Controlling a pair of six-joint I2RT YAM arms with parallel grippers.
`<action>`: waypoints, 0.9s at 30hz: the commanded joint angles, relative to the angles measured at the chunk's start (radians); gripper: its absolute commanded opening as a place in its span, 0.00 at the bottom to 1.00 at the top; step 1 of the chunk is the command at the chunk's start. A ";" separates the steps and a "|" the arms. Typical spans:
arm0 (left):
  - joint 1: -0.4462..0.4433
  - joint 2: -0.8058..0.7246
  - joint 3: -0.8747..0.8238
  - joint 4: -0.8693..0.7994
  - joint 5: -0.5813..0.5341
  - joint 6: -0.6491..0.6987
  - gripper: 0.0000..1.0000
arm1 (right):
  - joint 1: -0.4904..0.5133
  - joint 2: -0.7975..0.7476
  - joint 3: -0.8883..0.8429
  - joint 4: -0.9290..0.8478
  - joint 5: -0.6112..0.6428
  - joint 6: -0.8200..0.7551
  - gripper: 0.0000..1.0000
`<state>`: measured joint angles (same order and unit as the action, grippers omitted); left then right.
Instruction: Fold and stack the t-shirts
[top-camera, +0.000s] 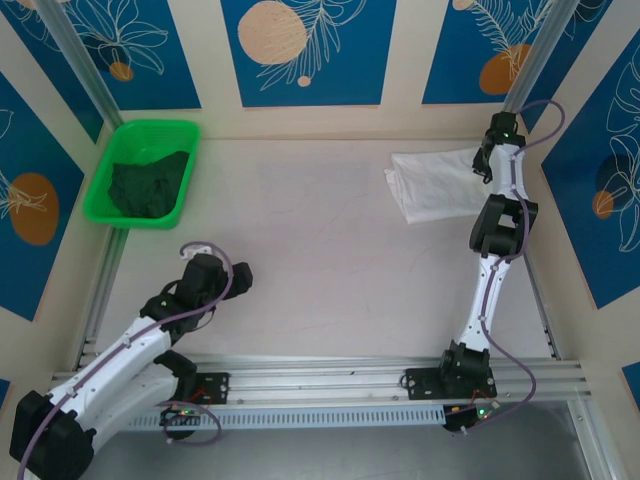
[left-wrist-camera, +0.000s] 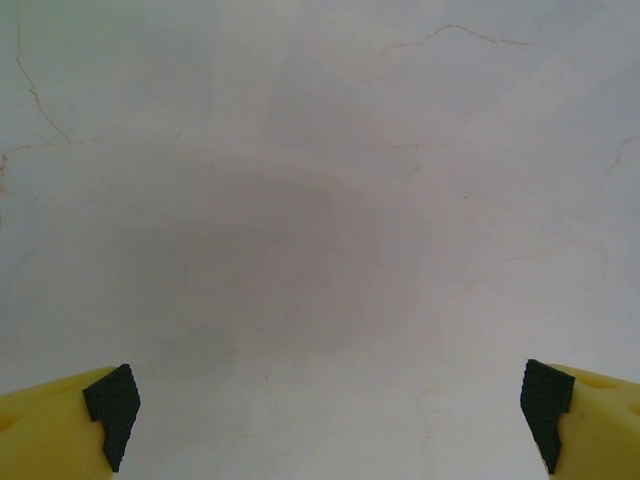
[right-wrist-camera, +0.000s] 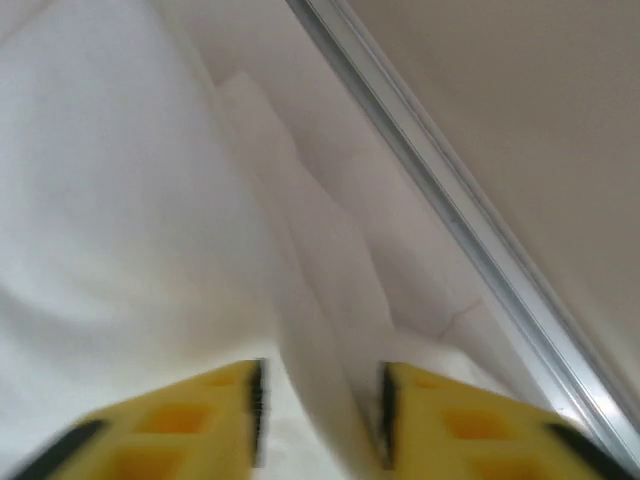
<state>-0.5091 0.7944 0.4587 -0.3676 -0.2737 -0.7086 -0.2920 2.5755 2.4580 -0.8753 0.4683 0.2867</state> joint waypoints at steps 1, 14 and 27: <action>0.000 0.006 -0.006 0.029 0.007 -0.008 1.00 | 0.007 -0.015 0.069 -0.054 0.010 0.039 0.58; -0.001 -0.013 -0.003 0.017 0.021 -0.003 1.00 | 0.223 -0.339 -0.220 0.050 -0.134 0.161 0.74; -0.001 -0.032 -0.002 0.007 0.022 -0.005 1.00 | 0.351 -0.095 -0.132 -0.122 -0.214 0.207 0.63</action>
<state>-0.5091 0.7731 0.4587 -0.3565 -0.2626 -0.7082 0.0853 2.4619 2.3276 -0.9485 0.3012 0.4553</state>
